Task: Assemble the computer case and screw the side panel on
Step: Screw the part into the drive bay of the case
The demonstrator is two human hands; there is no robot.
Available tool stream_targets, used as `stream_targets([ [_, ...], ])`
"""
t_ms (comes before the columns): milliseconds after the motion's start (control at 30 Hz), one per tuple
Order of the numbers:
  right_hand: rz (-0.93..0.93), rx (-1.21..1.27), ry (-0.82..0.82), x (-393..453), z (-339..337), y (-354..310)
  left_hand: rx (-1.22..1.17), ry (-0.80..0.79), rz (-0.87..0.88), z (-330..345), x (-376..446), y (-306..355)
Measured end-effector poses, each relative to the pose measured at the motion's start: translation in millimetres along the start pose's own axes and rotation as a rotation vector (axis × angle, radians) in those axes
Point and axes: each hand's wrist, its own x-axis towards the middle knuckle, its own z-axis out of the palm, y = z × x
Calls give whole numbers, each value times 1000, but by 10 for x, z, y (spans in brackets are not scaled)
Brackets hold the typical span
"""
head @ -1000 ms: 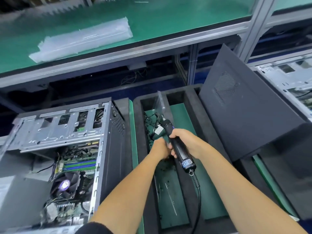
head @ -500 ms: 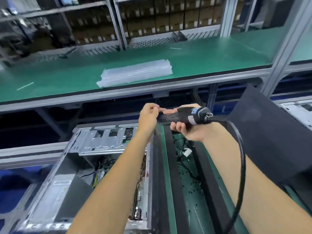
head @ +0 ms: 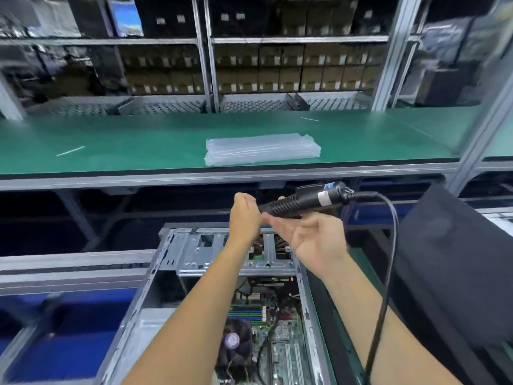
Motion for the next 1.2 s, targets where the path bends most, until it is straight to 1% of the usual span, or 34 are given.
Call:
stream_targets([
  [67, -60, -325, 74, 37, 71, 46, -28, 16, -11, -20, 14, -12],
  [167, -215, -862, 316, 106, 196, -16, -60, 26, -10, 24, -36, -58],
  [200, -264, -977, 396, 135, 204, -37, -75, 25, -33, 40, -59, -78],
  [233, -309, -1026, 451, 169, 192, -41, -90, 16, -61, 59, -76, -102],
  [300, -348, -971, 474, 216, 159, 0, -108, -23, -110, 100, -104, -171],
  [400, -307, -730, 374, 234, 78, 73, -65, -144, -137, 165, -162, -281],
  [433, -304, -689, 351, 224, 49, 88, -45, -189, -144, 183, -173, -308],
  [500, -330, -691, 373, 185, -14, 91, -62, -275, -160, 218, -194, -347],
  [567, -369, -706, 414, 127, -44, 68, -134, -353, -186, 257, -242, -336],
  [667, -421, -685, 467, 55, -75, -2, -175, -424, -210, 322, -338, -248],
  [800, -427, -673, 453, -63, -52, -114, -198, -528, -190, 374, -473, -132],
  [967, -381, -673, 472, -238, -5, -246, -225, -612, -181, 375, -669, -19],
  [1100, -311, -696, 451, -439, -12, -284, -313, -758, -179, 324, -896, 58],
  [1200, -260, -728, 430, -559, -37, -294, -292, -815, -167, 311, -1073, 93],
])
